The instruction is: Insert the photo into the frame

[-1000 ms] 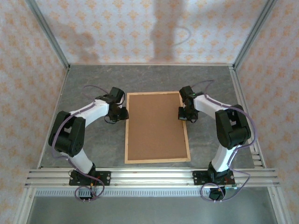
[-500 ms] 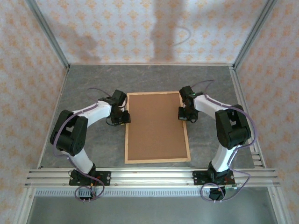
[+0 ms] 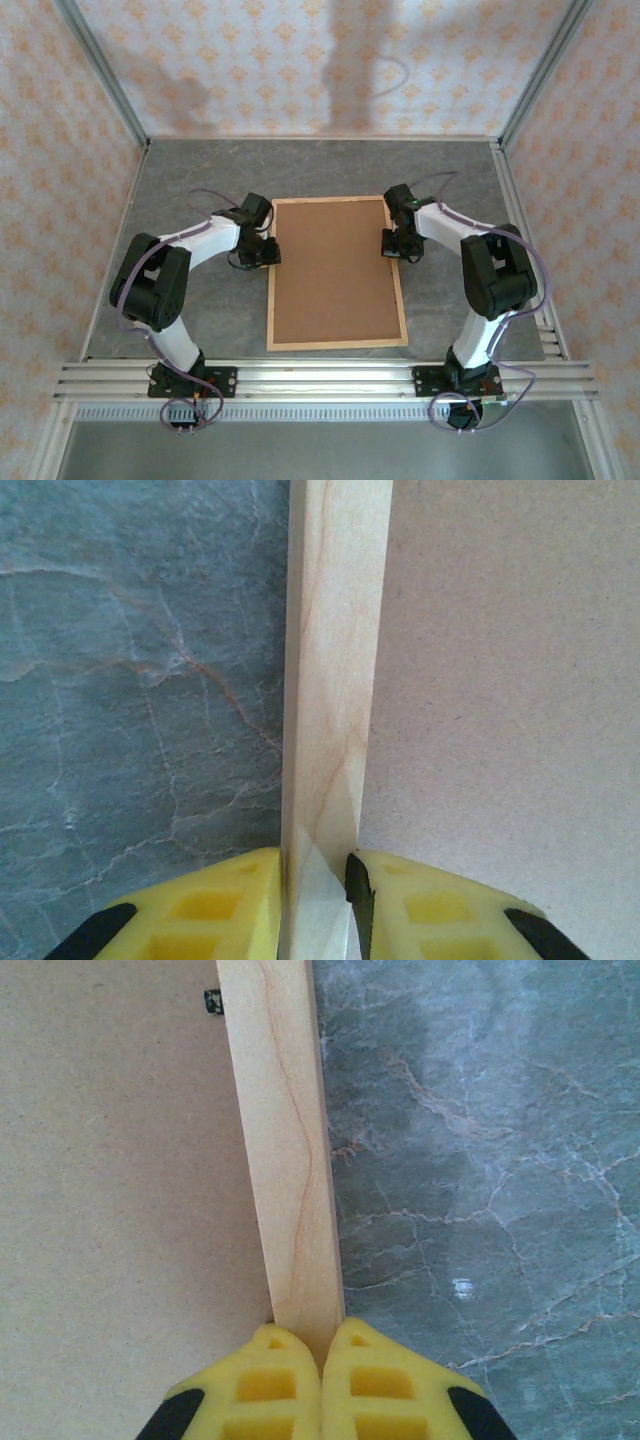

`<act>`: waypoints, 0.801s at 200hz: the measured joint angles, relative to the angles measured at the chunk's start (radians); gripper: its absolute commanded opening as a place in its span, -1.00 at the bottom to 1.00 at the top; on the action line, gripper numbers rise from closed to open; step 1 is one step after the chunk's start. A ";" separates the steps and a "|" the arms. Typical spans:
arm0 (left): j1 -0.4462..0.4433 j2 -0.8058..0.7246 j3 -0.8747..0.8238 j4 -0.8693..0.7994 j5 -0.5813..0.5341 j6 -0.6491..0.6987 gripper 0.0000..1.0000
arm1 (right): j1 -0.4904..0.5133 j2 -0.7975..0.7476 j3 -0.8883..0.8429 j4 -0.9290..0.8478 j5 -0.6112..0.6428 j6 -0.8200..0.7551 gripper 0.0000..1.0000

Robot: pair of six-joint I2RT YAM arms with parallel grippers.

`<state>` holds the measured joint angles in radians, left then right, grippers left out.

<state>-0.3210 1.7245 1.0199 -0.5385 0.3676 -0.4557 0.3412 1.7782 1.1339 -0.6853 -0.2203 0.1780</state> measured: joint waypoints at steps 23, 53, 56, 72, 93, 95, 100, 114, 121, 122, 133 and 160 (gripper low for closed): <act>-0.001 0.007 0.000 0.006 0.005 0.000 -0.47 | 0.000 0.000 0.000 0.000 0.000 0.000 -0.94; -0.010 0.023 0.012 0.005 0.006 0.001 -0.46 | 0.000 0.000 0.000 0.000 0.000 0.000 -0.95; -0.010 0.024 0.013 0.004 0.006 0.001 -0.46 | 0.000 0.000 0.000 0.000 0.000 0.000 -0.95; -0.013 0.028 0.016 0.002 0.003 0.003 -0.46 | 0.000 0.000 0.000 0.000 0.000 0.000 -0.95; -0.016 0.034 0.023 -0.005 0.001 0.004 -0.45 | 0.000 0.000 0.000 0.000 0.000 0.000 -0.95; -0.017 0.034 0.024 -0.005 0.000 0.004 -0.45 | 0.000 0.000 0.000 0.000 0.000 0.000 -0.95; -0.018 0.037 0.026 -0.007 -0.002 0.004 -0.45 | 0.000 0.000 0.000 0.000 0.000 0.000 -0.95; -0.020 0.039 0.029 -0.010 -0.004 0.004 -0.43 | 0.000 0.000 0.000 0.000 0.000 0.000 -0.95; -0.020 0.042 0.031 -0.010 -0.003 0.004 -0.42 | 0.000 0.000 0.000 0.000 0.000 0.000 -0.95; -0.020 0.043 0.031 -0.011 -0.003 0.005 -0.42 | 0.000 0.000 0.000 0.000 0.000 0.000 -0.95; -0.021 0.048 0.034 -0.011 -0.001 0.005 -0.39 | 0.000 0.000 -0.001 0.000 0.000 0.000 -0.95; -0.021 0.063 0.046 -0.018 0.004 0.008 -0.37 | 0.000 0.000 -0.001 0.001 0.000 0.000 -0.95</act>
<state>-0.3416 1.7874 1.0660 -0.5564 0.3714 -0.4473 0.3412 1.7782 1.1328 -0.6846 -0.2203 0.1780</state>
